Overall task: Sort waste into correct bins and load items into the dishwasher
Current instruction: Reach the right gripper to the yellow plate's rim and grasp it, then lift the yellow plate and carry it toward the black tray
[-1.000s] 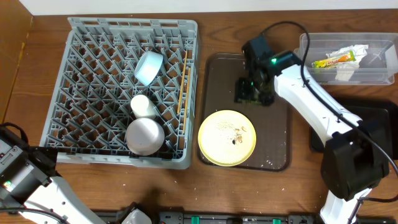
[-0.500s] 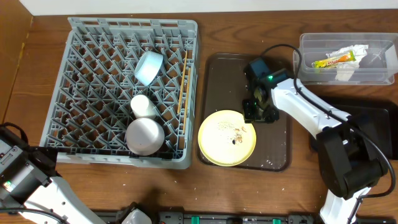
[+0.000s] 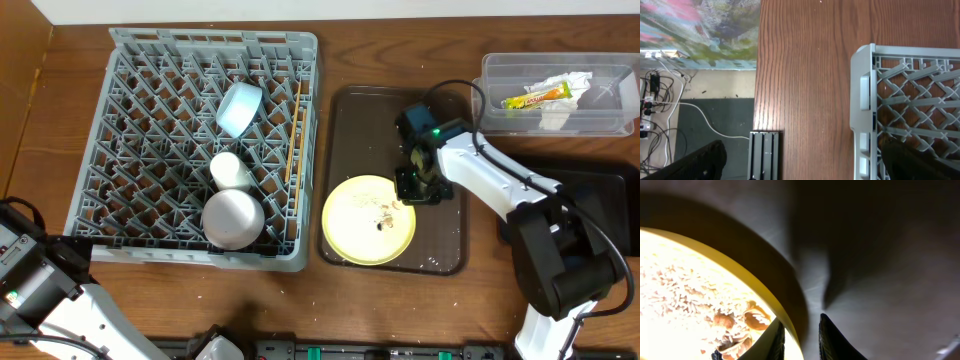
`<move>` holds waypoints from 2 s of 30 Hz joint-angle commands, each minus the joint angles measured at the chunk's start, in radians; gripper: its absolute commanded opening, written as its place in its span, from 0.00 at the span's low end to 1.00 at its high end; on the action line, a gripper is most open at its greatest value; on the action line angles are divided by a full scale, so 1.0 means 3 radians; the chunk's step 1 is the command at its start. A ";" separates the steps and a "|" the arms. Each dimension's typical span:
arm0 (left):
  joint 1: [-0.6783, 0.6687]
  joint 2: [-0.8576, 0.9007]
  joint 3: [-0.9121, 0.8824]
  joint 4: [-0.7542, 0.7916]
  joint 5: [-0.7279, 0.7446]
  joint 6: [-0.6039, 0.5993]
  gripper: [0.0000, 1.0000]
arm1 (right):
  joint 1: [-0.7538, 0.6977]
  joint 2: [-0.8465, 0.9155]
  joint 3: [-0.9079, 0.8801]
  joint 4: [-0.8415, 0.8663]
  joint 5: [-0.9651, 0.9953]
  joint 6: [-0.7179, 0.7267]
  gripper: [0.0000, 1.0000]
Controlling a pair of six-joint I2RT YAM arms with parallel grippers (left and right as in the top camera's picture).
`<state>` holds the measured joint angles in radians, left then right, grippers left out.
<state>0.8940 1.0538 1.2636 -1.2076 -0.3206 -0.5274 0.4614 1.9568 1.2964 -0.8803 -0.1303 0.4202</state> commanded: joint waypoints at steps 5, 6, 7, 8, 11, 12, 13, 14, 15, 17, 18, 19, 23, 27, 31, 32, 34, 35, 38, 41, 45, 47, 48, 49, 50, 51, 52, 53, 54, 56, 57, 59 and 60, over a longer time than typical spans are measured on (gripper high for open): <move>0.0014 -0.0009 0.0056 -0.0013 -0.0045 -0.0032 1.00 | -0.0403 0.0023 0.0055 -0.0019 0.0261 0.0000 0.21; 0.0014 -0.0009 0.0056 -0.0013 -0.0043 -0.0032 1.00 | -0.0451 0.0023 0.0080 -0.0018 0.0261 -0.0024 0.21; 0.0014 -0.0009 0.0056 -0.0013 -0.0045 -0.0032 1.00 | -0.0502 0.0023 0.0116 -0.0019 0.0261 -0.0050 0.21; 0.0014 -0.0009 0.0056 -0.0013 -0.0045 -0.0032 1.00 | -0.0548 0.0023 0.0159 -0.0023 0.0257 -0.0076 0.21; 0.0014 -0.0009 0.0056 -0.0013 -0.0043 -0.0031 1.00 | -0.0673 0.0017 0.0371 -0.0139 0.0235 -0.0151 0.22; 0.0014 -0.0009 0.0056 -0.0013 -0.0045 -0.0032 1.00 | -0.0698 0.0013 0.0446 -0.0195 0.0221 -0.0177 0.23; 0.0014 -0.0009 0.0056 -0.0013 -0.0045 -0.0032 1.00 | -0.0717 0.0004 0.0544 -0.0275 0.0201 -0.0215 0.24; 0.0014 -0.0009 0.0056 -0.0013 -0.0043 -0.0032 1.00 | -0.0730 -0.0003 0.0650 -0.0366 0.0173 -0.0249 0.25; 0.0014 -0.0009 0.0056 -0.0013 -0.0045 -0.0032 1.00 | -0.0730 -0.0010 0.0750 -0.0454 0.0131 -0.0281 0.25; 0.0014 -0.0009 0.0056 -0.0013 -0.0045 -0.0032 1.00 | -0.0721 -0.0029 0.0959 -0.0618 -0.0103 -0.0406 0.26; 0.0014 -0.0009 0.0056 -0.0013 -0.0045 -0.0031 1.00 | -0.0699 -0.0034 0.1045 -0.0673 -0.0312 -0.0568 0.26; 0.0014 -0.0009 0.0056 -0.0013 -0.0045 -0.0031 1.00 | -0.0659 -0.0048 0.1138 -0.0739 -0.0547 -0.0732 0.27; 0.0014 -0.0009 0.0056 -0.0013 -0.0043 -0.0032 1.00 | -0.0402 -0.0069 0.1288 -0.0832 -0.0662 -0.0778 0.31; 0.0014 -0.0009 0.0056 -0.0013 -0.0045 -0.0031 1.00 | 0.0032 -0.0057 0.1214 -0.0791 -0.0350 -0.0608 0.56; 0.0014 -0.0009 0.0056 -0.0013 -0.0045 -0.0031 1.00 | 0.0459 -0.0056 0.1043 -0.0712 0.0244 -0.0224 0.63; 0.0014 -0.0009 0.0056 -0.0013 -0.0045 -0.0031 1.00 | 0.0576 -0.0055 0.0980 -0.0664 0.0351 -0.0145 0.63; 0.0014 -0.0009 0.0056 -0.0013 -0.0045 -0.0032 1.00 | 0.0802 -0.0045 0.0837 -0.0491 0.0415 -0.0045 0.61; 0.0014 -0.0009 0.0056 -0.0013 -0.0045 -0.0032 1.00 | 0.0880 -0.0043 0.0779 -0.0412 0.0417 -0.0005 0.58; 0.0014 -0.0009 0.0056 -0.0013 -0.0043 -0.0032 1.00 | 0.1086 -0.0043 0.0607 -0.0230 0.0582 0.0220 0.47; 0.0014 -0.0009 0.0056 -0.0013 -0.0045 -0.0032 1.00 | 0.1233 -0.0043 0.0473 -0.0142 0.0896 0.0454 0.36; 0.0014 -0.0009 0.0056 -0.0013 -0.0043 -0.0032 1.00 | 0.1353 -0.0043 0.0360 -0.0015 0.0941 0.0456 0.30; 0.0014 -0.0009 0.0056 -0.0013 -0.0043 -0.0031 1.00 | 0.1392 -0.0042 0.0299 0.0023 0.1015 0.0514 0.25; 0.0014 -0.0009 0.0056 -0.0013 -0.0045 -0.0031 1.00 | 0.1409 -0.0042 0.0271 0.0037 0.1058 0.0576 0.24; 0.0014 -0.0009 0.0056 -0.0013 -0.0045 -0.0032 1.00 | 0.1418 -0.0042 0.0238 0.0062 0.1086 0.0609 0.23; 0.0014 -0.0009 0.0056 -0.0013 -0.0045 -0.0032 1.00 | 0.1429 -0.0042 0.0197 0.0107 0.1099 0.0607 0.23; 0.0014 -0.0009 0.0056 -0.0013 -0.0045 -0.0031 1.00 | 0.1434 -0.0042 0.0170 0.0135 0.1109 0.0607 0.22; 0.0014 -0.0009 0.0056 -0.0013 -0.0045 -0.0032 1.00 | 0.1441 -0.0042 0.0131 0.0183 0.1111 0.0603 0.22; 0.0014 -0.0009 0.0056 -0.0013 -0.0045 -0.0031 1.00 | 0.1443 -0.0042 0.0095 0.0226 0.1120 0.0589 0.21; 0.0014 -0.0009 0.0056 -0.0013 -0.0045 -0.0032 1.00 | 0.1448 -0.0042 0.0053 0.0276 0.1133 0.0573 0.21; 0.0014 -0.0009 0.0056 -0.0013 -0.0045 -0.0031 1.00 | 0.1460 -0.0039 -0.0024 0.0378 0.1132 0.0554 0.20; 0.0014 -0.0009 0.0056 -0.0013 -0.0043 -0.0031 1.00 | 0.1464 -0.0039 -0.0067 0.0434 0.1132 0.0554 0.20; 0.0014 -0.0009 0.0056 -0.0013 -0.0045 -0.0032 1.00 | 0.1472 -0.0039 -0.0149 0.0534 0.1130 0.0556 0.20; 0.0014 -0.0009 0.0056 -0.0013 -0.0045 -0.0032 1.00 | 0.1479 -0.0038 -0.0193 0.0598 0.1130 0.0557 0.20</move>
<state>0.8944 1.0538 1.2636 -1.2076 -0.3206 -0.5274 0.8890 1.9549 1.2736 -0.7307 0.1810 0.5709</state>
